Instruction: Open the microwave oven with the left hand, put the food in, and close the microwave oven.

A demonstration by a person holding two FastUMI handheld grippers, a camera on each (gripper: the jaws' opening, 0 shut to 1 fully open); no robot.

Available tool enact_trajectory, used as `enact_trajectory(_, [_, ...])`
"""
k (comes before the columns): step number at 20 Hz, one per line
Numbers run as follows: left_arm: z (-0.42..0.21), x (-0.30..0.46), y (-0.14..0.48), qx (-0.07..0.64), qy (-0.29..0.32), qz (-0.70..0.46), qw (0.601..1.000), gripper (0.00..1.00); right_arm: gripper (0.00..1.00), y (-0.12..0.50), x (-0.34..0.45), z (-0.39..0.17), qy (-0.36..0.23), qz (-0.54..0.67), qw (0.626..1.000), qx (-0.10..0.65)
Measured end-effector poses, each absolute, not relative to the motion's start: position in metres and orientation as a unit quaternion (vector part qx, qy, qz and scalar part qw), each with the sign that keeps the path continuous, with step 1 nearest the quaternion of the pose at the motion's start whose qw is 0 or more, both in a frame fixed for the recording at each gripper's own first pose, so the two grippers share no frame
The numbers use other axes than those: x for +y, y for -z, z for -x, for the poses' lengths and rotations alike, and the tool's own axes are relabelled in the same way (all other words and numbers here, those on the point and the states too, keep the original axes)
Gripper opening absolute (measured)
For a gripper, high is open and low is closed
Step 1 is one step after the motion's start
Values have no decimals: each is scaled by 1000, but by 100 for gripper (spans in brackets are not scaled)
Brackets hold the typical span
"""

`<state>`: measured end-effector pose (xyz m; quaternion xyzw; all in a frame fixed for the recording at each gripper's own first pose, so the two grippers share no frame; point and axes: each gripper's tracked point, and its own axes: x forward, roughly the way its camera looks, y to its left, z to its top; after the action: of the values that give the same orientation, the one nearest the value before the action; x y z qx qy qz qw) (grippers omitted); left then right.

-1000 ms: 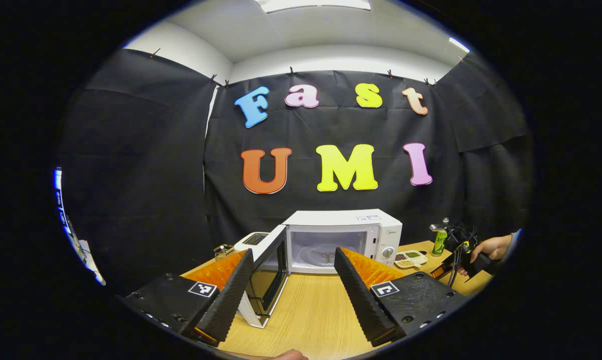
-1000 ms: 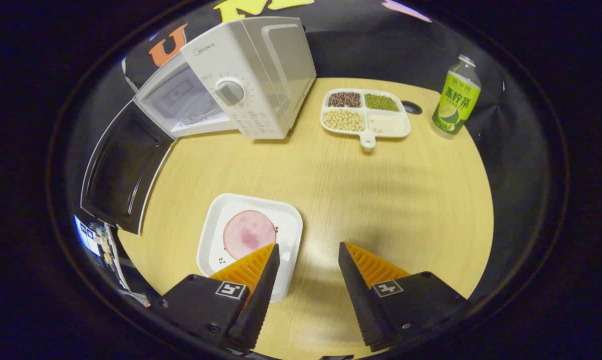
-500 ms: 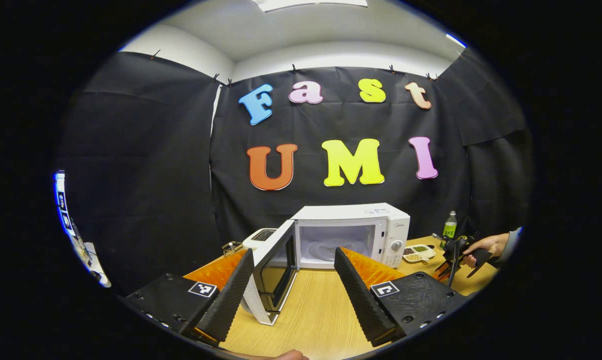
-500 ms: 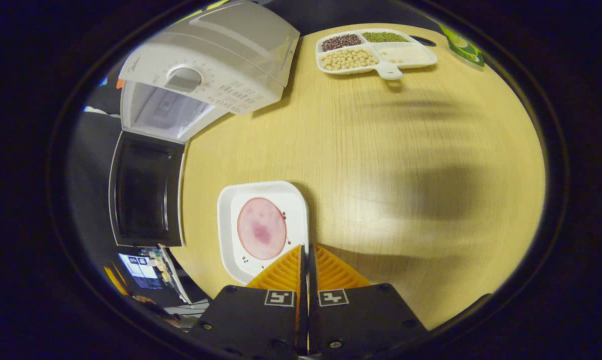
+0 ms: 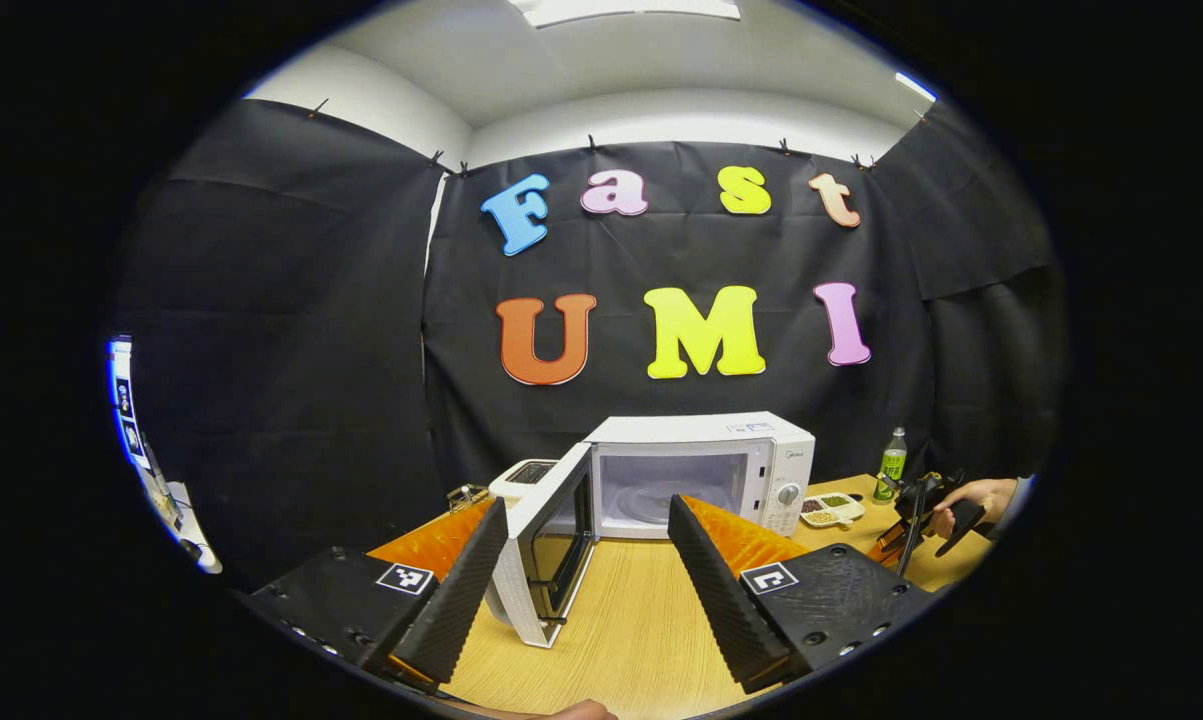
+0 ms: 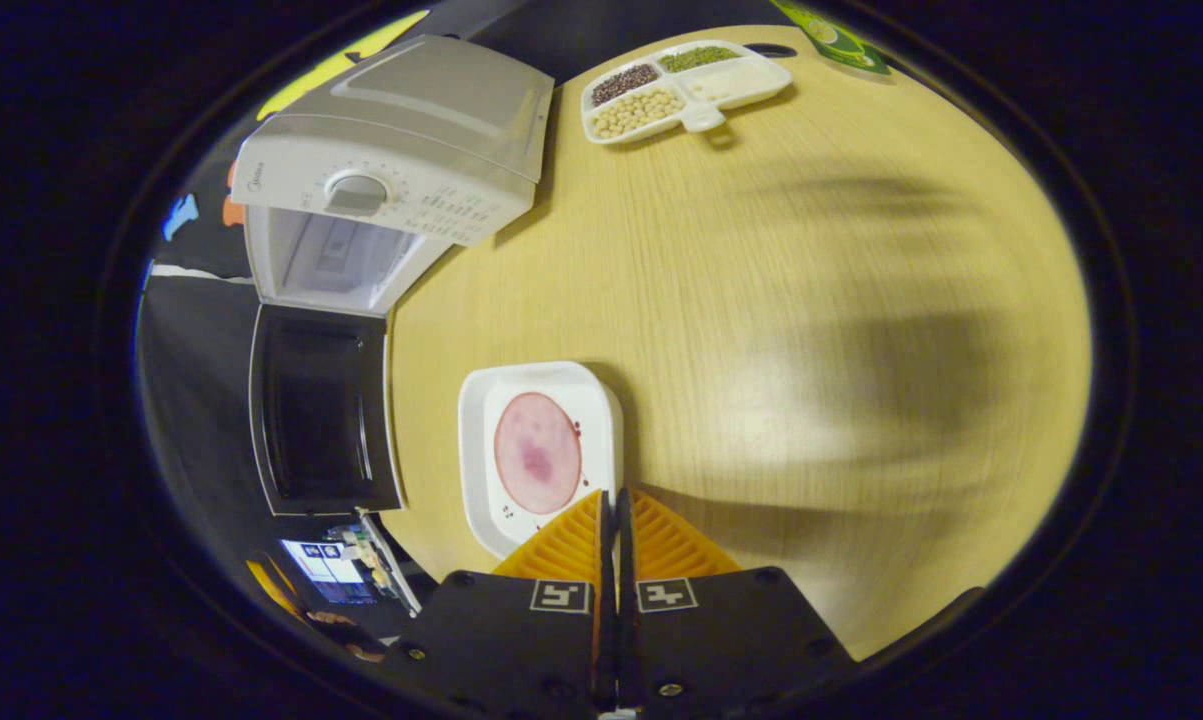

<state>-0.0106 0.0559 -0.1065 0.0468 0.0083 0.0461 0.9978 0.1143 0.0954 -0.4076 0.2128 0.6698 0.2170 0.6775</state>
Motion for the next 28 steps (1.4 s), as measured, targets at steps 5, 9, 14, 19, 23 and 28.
enact_trajectory(5, [19, 65, 109, 8, -38, -30, 999, 95, 0, 375, 109, -101, -234, -214, 687, 653])
enact_trajectory(9, [28, 79, 111, 6, -33, -26, 999, 95, 4, 357, 141, -87, -249, -205, 690, 647])
enact_trajectory(14, [40, 109, 116, 16, -41, -34, 998, 95, 0, 337, 206, -76, -264, -211, 694, 636])
enact_trajectory(19, [45, 119, 120, 17, -31, -49, 998, 95, 0, 340, 268, -81, -228, -236, 711, 622])
enact_trajectory(23, [44, 126, 126, 28, -29, -42, 998, 85, 4, 341, 313, -99, -191, -298, 728, 587])
enact_trajectory(28, [38, 132, 132, 32, -23, -25, 999, 84, 4, 335, 361, -137, -156, -393, 753, 505])
